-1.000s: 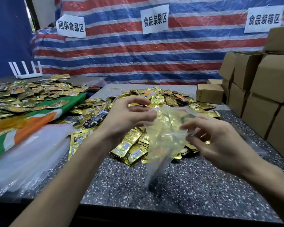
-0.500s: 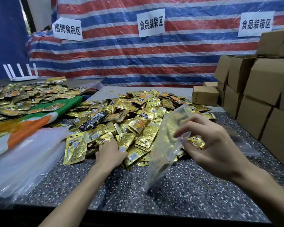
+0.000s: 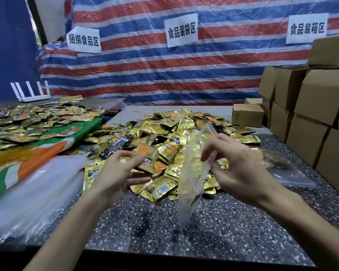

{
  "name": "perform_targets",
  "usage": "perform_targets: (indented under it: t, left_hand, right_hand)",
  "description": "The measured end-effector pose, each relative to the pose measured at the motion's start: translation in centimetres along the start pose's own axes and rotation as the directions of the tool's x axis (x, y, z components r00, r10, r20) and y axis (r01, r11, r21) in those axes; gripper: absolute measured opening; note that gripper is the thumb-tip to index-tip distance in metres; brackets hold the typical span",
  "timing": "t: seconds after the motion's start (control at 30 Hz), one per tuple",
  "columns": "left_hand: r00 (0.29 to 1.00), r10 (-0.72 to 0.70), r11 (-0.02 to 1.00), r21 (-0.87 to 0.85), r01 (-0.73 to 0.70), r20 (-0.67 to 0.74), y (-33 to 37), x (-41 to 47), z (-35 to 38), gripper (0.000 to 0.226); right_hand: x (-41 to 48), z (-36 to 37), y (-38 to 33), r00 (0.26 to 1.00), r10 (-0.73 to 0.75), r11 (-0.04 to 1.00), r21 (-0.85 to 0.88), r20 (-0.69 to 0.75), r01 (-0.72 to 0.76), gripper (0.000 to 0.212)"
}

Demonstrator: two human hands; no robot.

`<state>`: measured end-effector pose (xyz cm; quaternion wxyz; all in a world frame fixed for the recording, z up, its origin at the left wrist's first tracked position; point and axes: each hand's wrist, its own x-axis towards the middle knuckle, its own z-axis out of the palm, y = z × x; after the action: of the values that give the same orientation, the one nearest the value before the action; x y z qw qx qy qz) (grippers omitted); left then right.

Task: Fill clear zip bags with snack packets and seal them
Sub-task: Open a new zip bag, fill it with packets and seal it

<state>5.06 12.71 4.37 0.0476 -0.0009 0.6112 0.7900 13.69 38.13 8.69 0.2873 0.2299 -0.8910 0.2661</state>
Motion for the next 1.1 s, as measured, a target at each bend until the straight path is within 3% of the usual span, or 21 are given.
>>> perform_targets:
  t: [0.1,0.2,0.3,0.37,0.6,0.67,0.77,0.83,1.03,1.1]
  left_hand:
    - [0.983,0.165,0.986,0.010,-0.166,0.083,2.9,-2.5,0.3,0.063]
    - [0.932,0.338,0.935,0.068,-0.349,0.130,5.7,-4.9,1.0,0.046]
    - [0.891,0.424,0.896,0.068,-0.439,0.161,7.3,-6.8,2.5,0.029]
    - [0.870,0.461,0.851,0.191,-0.490,0.177,7.6,-7.6,3.6,0.022]
    - [0.883,0.451,0.720,0.532,-0.447,0.132,6.2,-7.3,6.1,0.033]
    - [0.836,0.531,0.580,0.660,-0.477,0.138,5.7,-7.0,7.1,0.027]
    - [0.701,0.676,0.266,0.813,-0.519,0.226,5.0,-6.7,8.6,0.019]
    - [0.653,0.698,0.152,0.832,-0.534,0.292,4.9,-6.4,9.7,0.015]
    - [0.682,0.620,0.011,0.866,-0.501,0.387,4.9,-5.3,10.4,0.018]
    - [0.775,0.493,0.134,0.846,-0.516,0.395,5.2,-4.7,10.1,0.017]
  right_hand:
    - [0.4,0.2,-0.3,1.000,-0.005,1.000,0.007,0.013,0.005,0.024]
    - [0.9,0.2,-0.7,0.999,-0.007,1.000,0.016,0.043,0.006,0.023]
    - [1.2,0.2,-1.2,0.998,-0.035,0.998,0.045,0.054,0.032,0.023]
    - [1.1,0.1,-1.4,0.999,-0.040,0.997,0.072,0.027,0.038,0.023]
    - [0.5,0.0,-2.2,0.997,-0.053,0.993,0.104,-0.056,0.058,0.028]
    - [0.5,0.1,-2.3,0.997,-0.060,0.993,0.101,-0.054,0.065,0.025]
    - [0.5,0.3,-2.4,0.997,-0.062,0.990,0.126,-0.042,0.066,0.018]
    - [0.6,0.5,-2.4,0.996,-0.070,0.989,0.130,-0.052,0.076,0.014]
    - [0.5,0.5,-1.9,0.996,-0.060,0.987,0.144,-0.069,0.070,0.014]
    - [0.4,0.5,-1.8,0.994,-0.068,0.987,0.137,-0.080,0.079,0.013]
